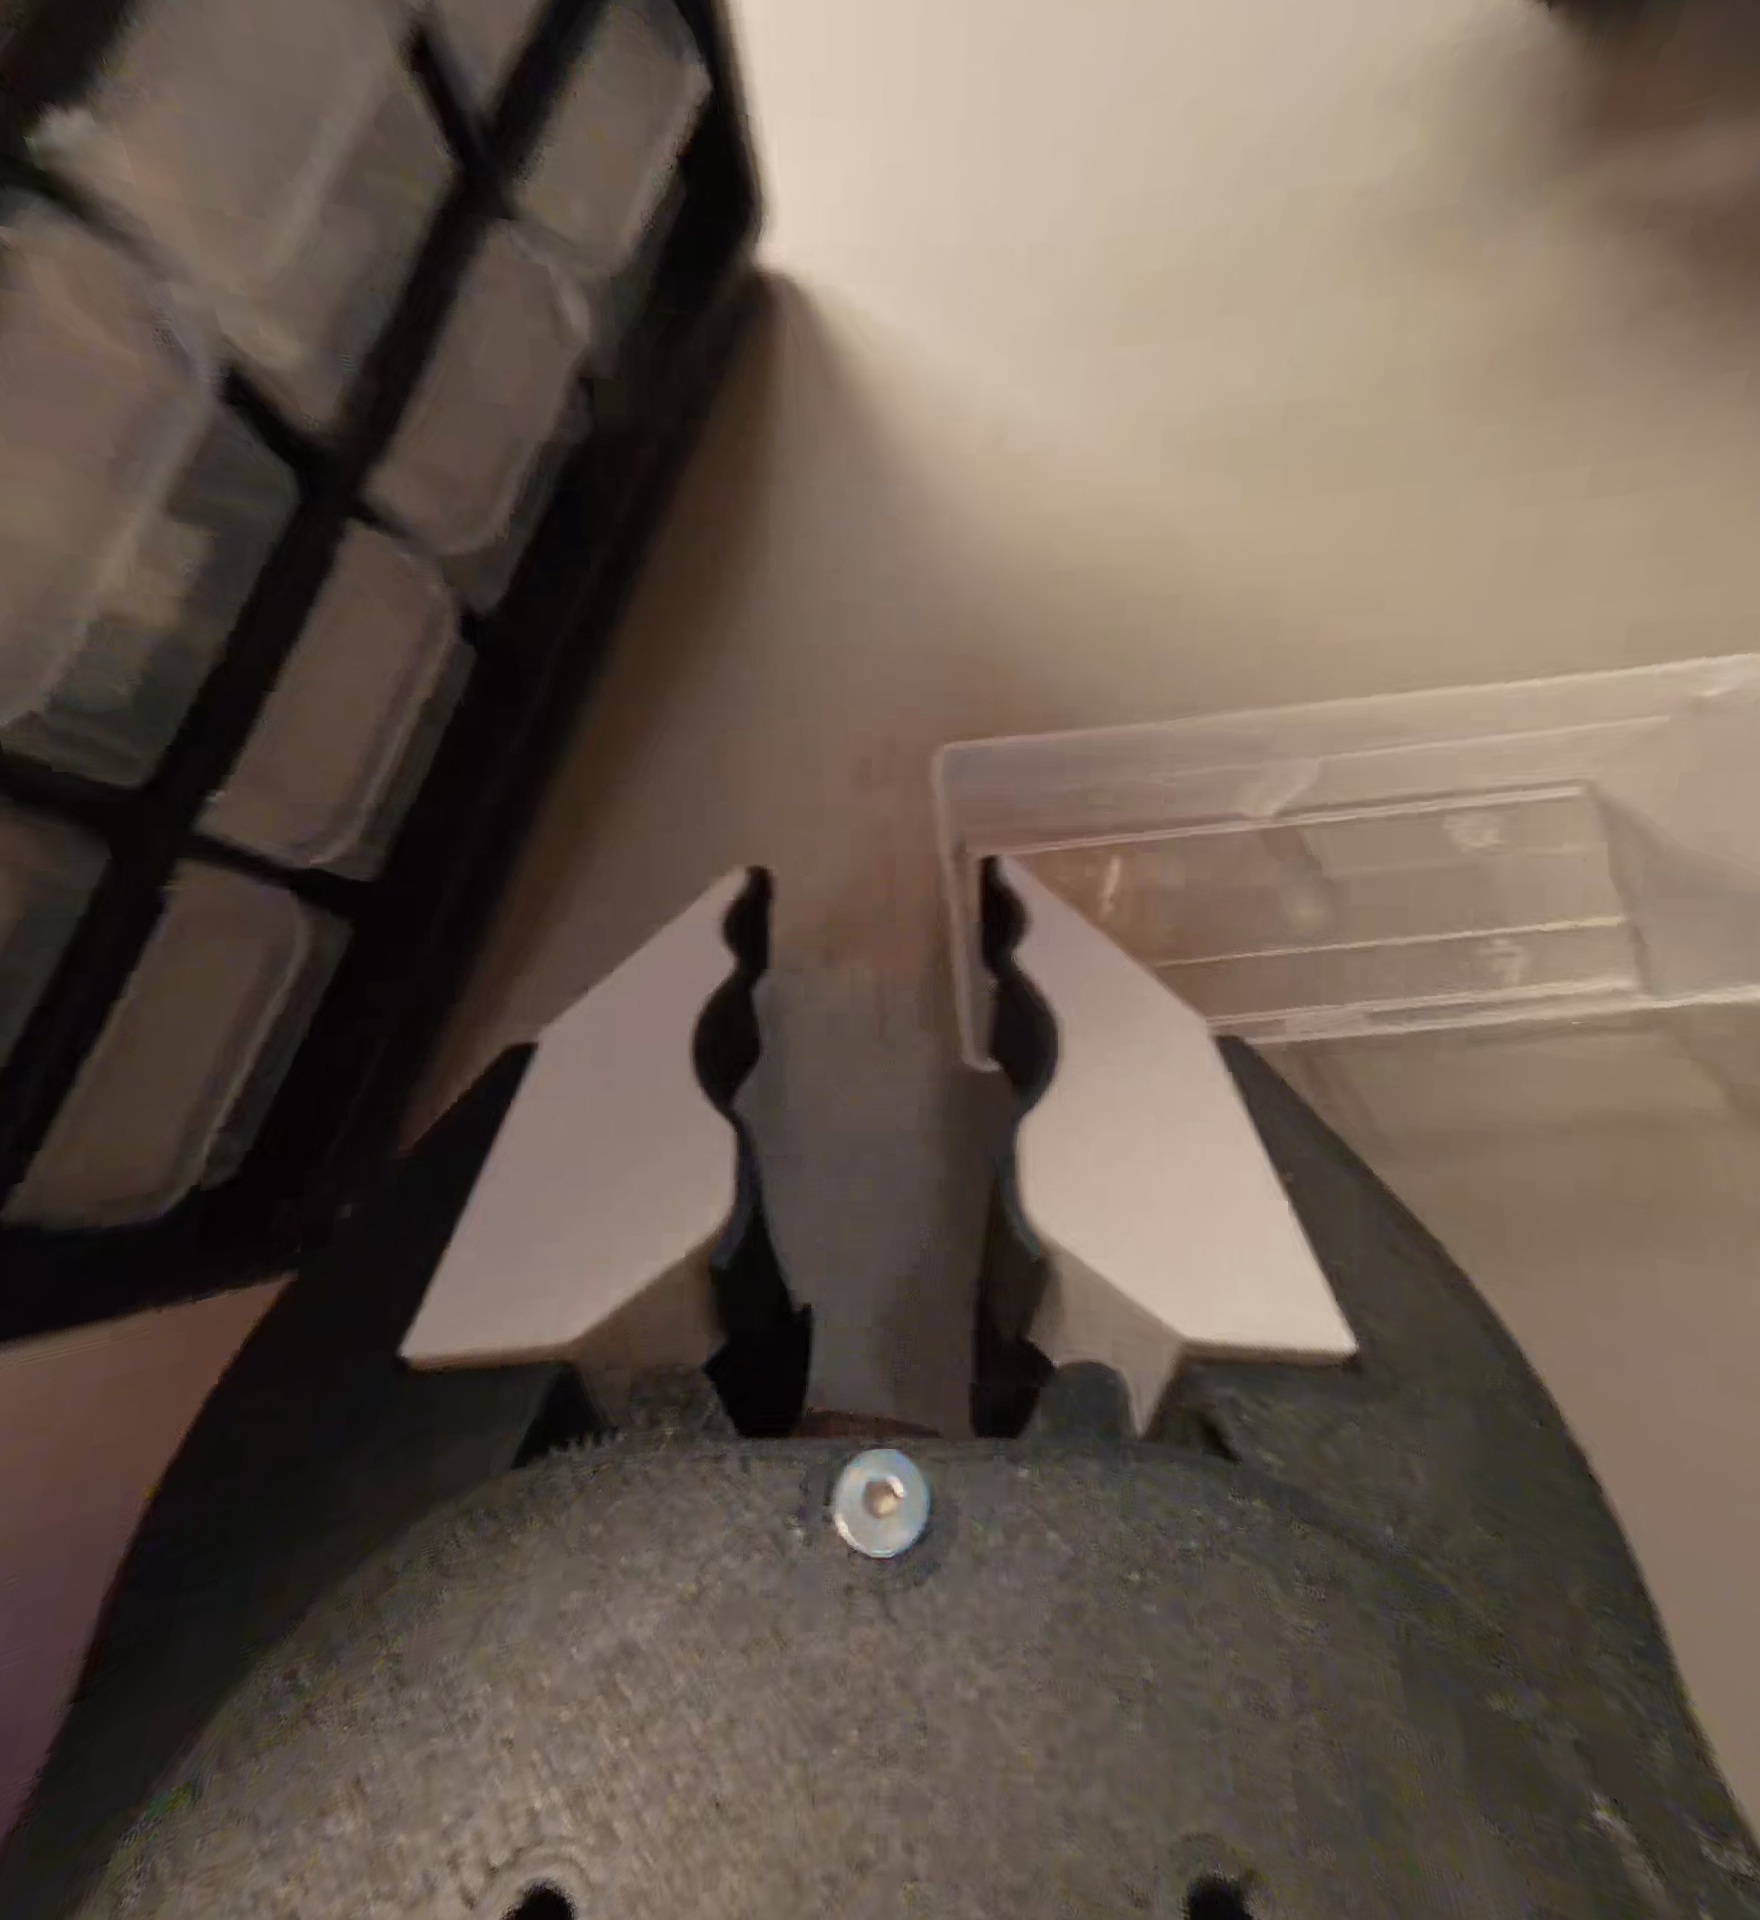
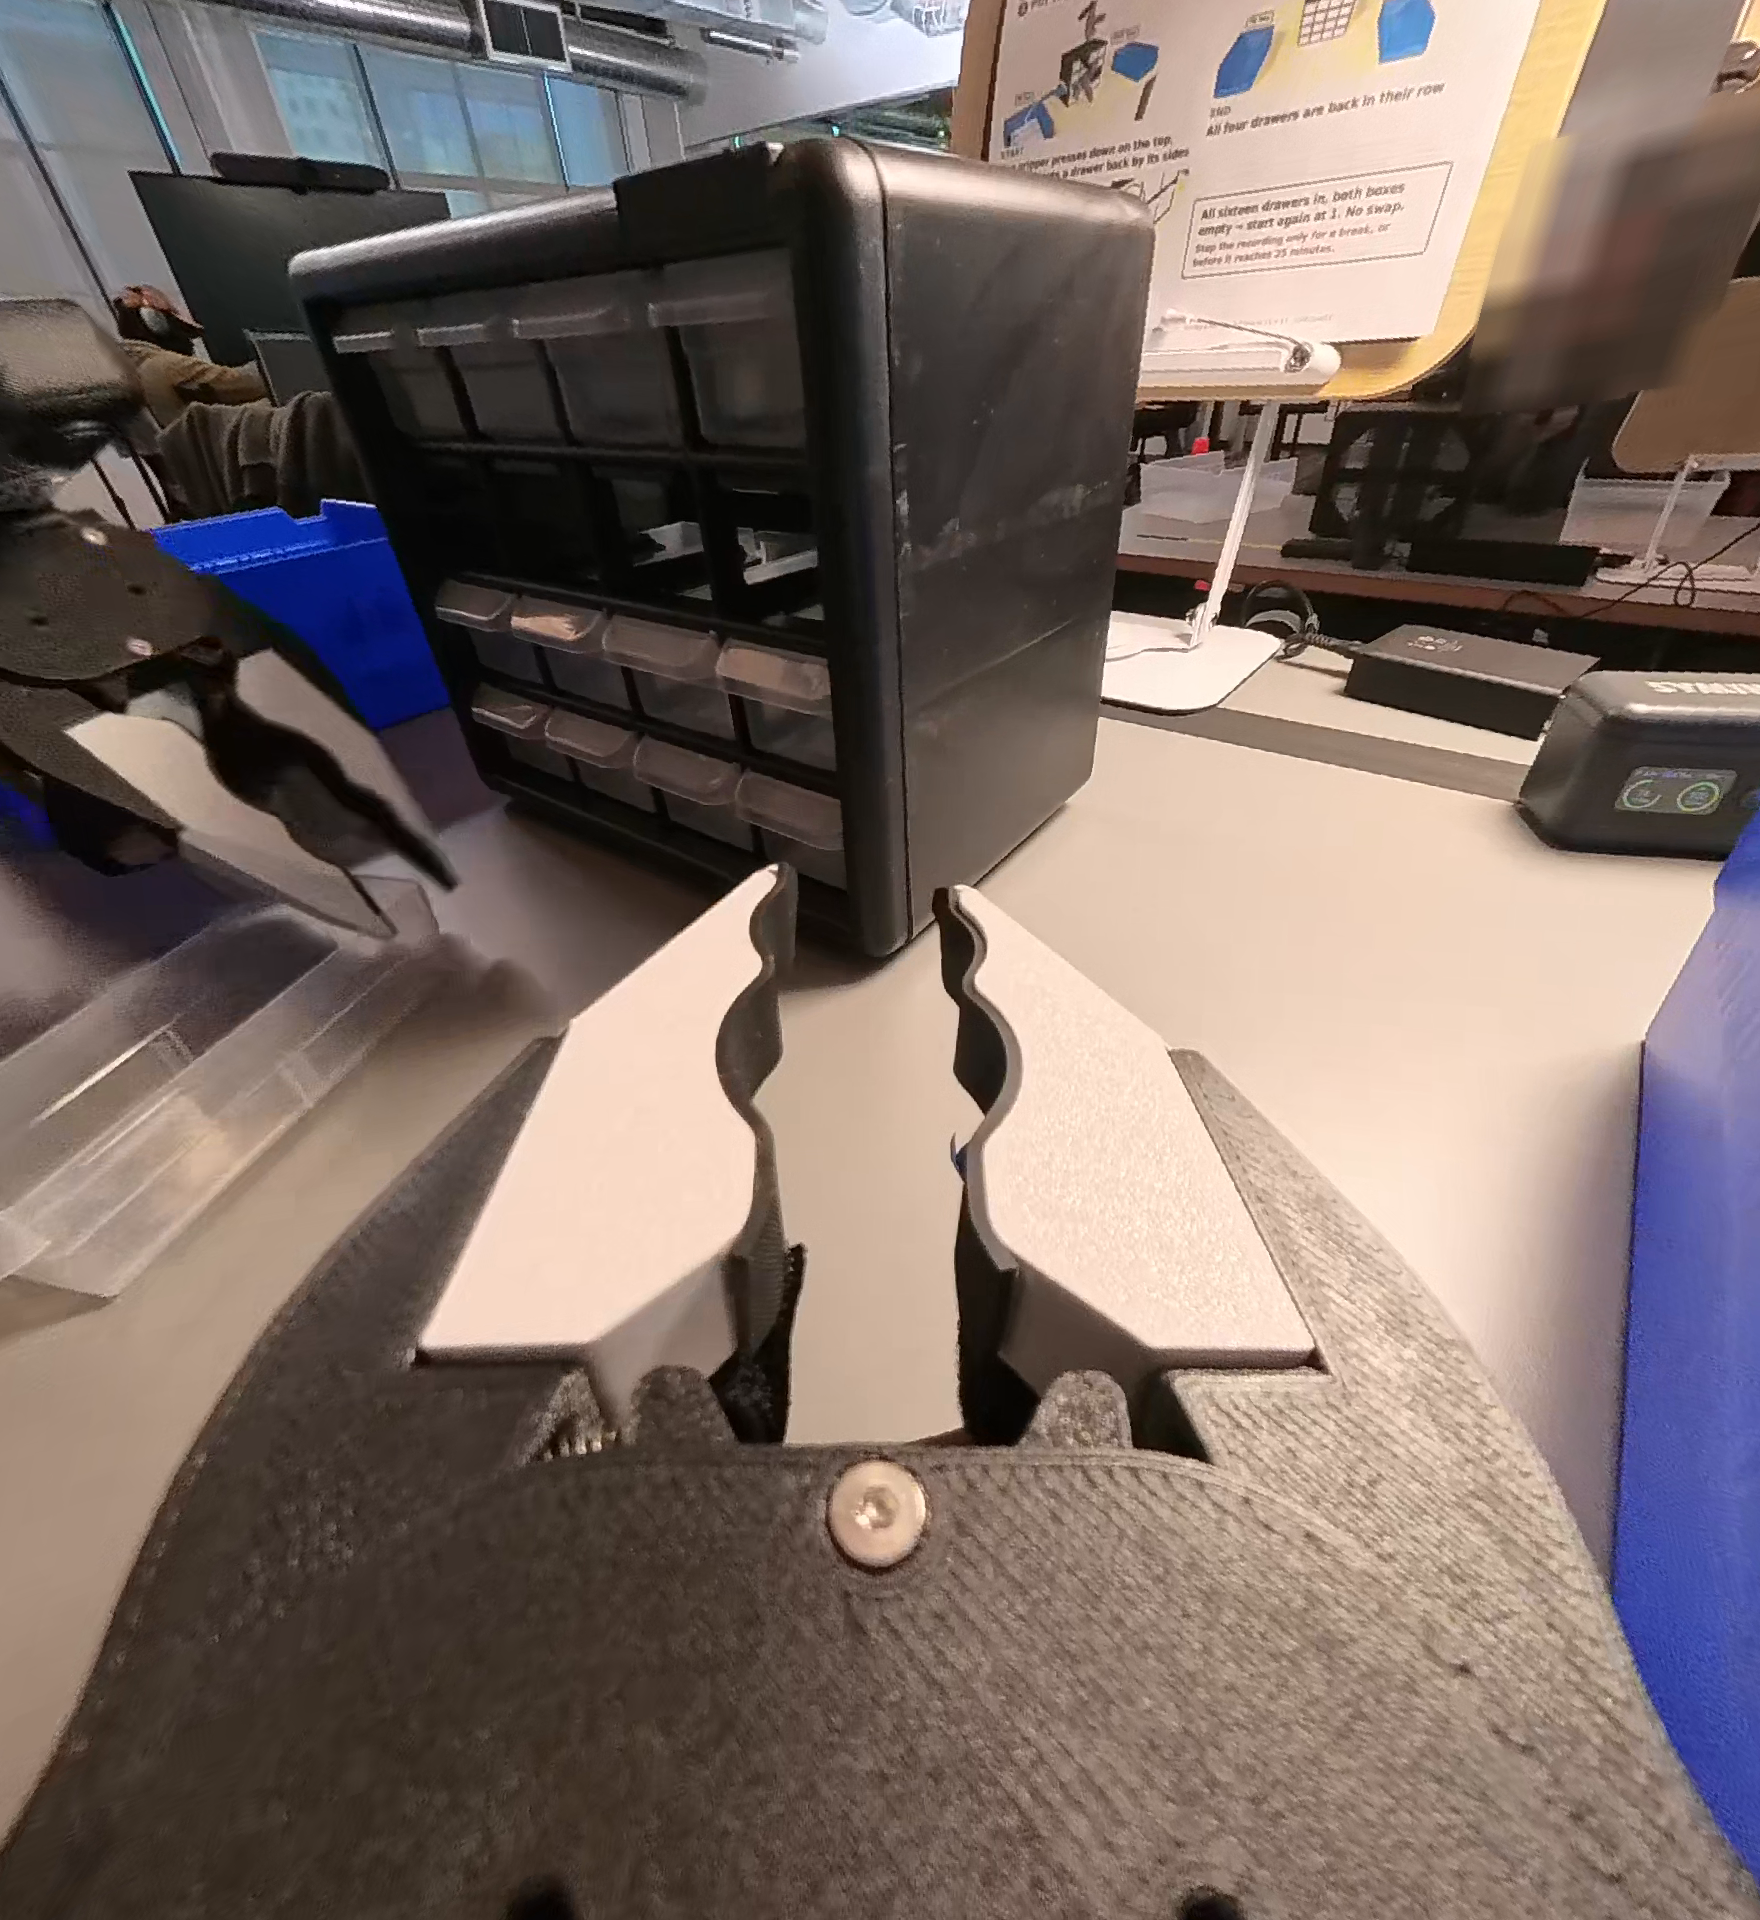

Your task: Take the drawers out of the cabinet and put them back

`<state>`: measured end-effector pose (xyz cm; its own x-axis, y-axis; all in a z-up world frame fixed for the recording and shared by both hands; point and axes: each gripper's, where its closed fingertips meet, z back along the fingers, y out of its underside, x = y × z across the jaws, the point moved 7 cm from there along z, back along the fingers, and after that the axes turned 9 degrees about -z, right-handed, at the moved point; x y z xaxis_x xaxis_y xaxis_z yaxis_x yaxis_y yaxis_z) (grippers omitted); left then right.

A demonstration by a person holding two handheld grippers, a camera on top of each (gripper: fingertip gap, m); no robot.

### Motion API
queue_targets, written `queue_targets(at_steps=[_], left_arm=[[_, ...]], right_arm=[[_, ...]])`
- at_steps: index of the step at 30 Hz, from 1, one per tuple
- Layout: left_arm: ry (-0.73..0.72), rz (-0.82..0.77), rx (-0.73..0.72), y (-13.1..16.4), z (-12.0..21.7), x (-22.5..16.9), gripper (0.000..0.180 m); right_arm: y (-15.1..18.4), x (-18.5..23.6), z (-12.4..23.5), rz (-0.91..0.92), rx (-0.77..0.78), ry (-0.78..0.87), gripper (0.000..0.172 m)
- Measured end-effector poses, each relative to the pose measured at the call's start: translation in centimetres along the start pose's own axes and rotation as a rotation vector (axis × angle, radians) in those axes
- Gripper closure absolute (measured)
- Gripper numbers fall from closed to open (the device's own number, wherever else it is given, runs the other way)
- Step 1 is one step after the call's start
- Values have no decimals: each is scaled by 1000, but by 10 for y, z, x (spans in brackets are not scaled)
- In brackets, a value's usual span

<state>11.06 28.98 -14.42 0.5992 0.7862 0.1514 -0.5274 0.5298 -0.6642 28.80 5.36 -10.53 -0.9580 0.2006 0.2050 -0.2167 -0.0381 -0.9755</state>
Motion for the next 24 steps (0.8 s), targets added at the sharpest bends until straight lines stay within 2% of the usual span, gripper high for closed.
queue_targets(at_steps=[1,2,5,7,9,12,15,18,22,24], left_arm=[[-62,20,-34,3,2,3,130],[-129,56,-75,6,6,5,121],[-260,203,-292,11,31,-10,115],[-274,312,-442,12,45,-34,114],[-244,337,-527,8,51,-67,113],[-198,242,-524,-4,51,-112,103],[-149,146,-395,-8,37,-139,94],[-128,41,-355,-18,26,-151,101],[-94,-48,-310,-28,9,-152,109],[-90,-83,-285,-31,3,-150,114]], right_arm=[[0,0,0,3,2,-2,143],[0,1,0,7,4,-4,143],[1,3,-1,19,16,-8,143],[2,3,-2,24,23,-5,143],[3,3,-3,29,36,-2,143],[4,2,-6,-6,59,4,143],[2,-2,-18,-190,111,-4,141],[-34,2,-29,-177,71,-19,135],[-118,18,-50,46,-8,-71,133],[-153,17,-66,128,16,-56,133]])
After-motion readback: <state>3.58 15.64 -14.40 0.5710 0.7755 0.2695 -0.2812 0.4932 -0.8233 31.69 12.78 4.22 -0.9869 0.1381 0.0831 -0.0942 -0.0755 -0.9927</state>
